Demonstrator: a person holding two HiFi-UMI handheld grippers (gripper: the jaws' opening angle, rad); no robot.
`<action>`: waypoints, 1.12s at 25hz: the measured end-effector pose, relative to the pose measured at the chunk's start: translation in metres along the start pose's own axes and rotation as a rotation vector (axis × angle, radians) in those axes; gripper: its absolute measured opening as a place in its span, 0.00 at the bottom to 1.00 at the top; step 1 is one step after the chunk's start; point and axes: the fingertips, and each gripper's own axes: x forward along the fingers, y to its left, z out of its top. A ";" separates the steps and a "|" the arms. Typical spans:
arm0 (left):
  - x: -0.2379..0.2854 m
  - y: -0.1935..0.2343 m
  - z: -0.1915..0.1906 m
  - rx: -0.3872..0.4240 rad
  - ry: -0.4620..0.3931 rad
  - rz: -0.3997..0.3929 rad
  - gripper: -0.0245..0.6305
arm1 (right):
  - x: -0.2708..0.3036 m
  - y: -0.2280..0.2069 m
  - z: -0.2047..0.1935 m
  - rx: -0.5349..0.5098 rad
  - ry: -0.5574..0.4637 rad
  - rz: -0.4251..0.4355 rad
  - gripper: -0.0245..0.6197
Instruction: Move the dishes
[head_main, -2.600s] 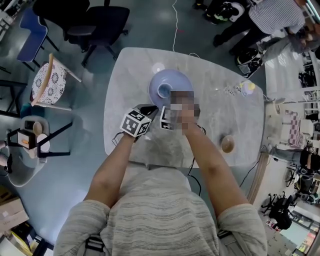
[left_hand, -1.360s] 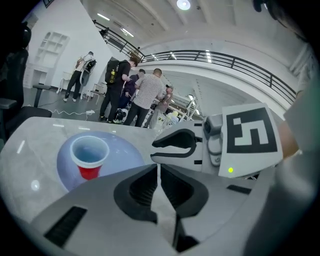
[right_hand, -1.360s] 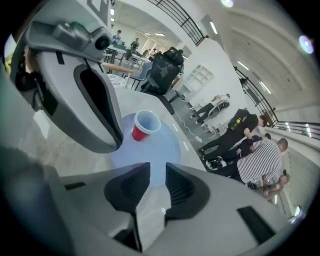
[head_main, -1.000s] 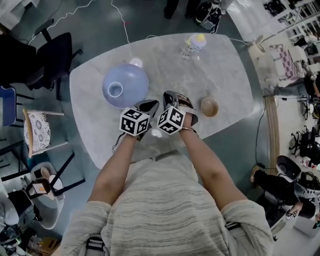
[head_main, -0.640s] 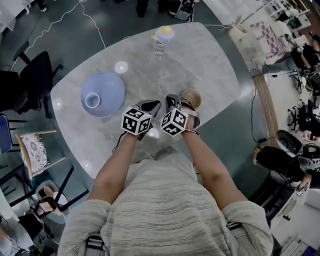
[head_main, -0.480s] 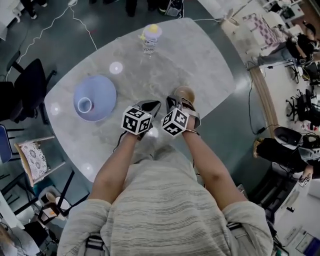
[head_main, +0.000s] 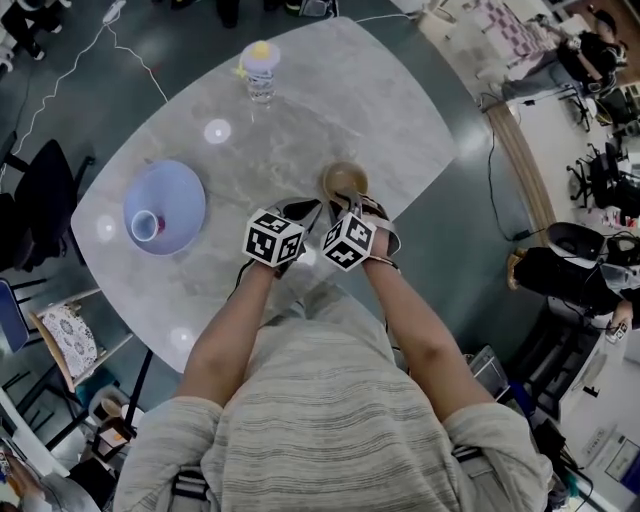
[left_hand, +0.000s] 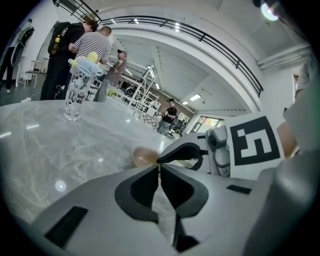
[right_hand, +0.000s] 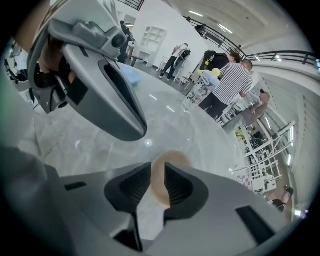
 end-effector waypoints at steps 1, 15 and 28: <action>0.002 -0.001 -0.001 -0.001 0.006 -0.001 0.07 | 0.001 0.001 -0.003 -0.002 0.007 0.008 0.20; 0.007 0.010 -0.011 -0.024 0.035 0.021 0.07 | 0.035 0.013 -0.032 -0.224 0.145 0.015 0.12; -0.007 0.018 -0.013 -0.038 0.017 0.041 0.07 | 0.038 0.009 -0.037 -0.297 0.172 -0.055 0.08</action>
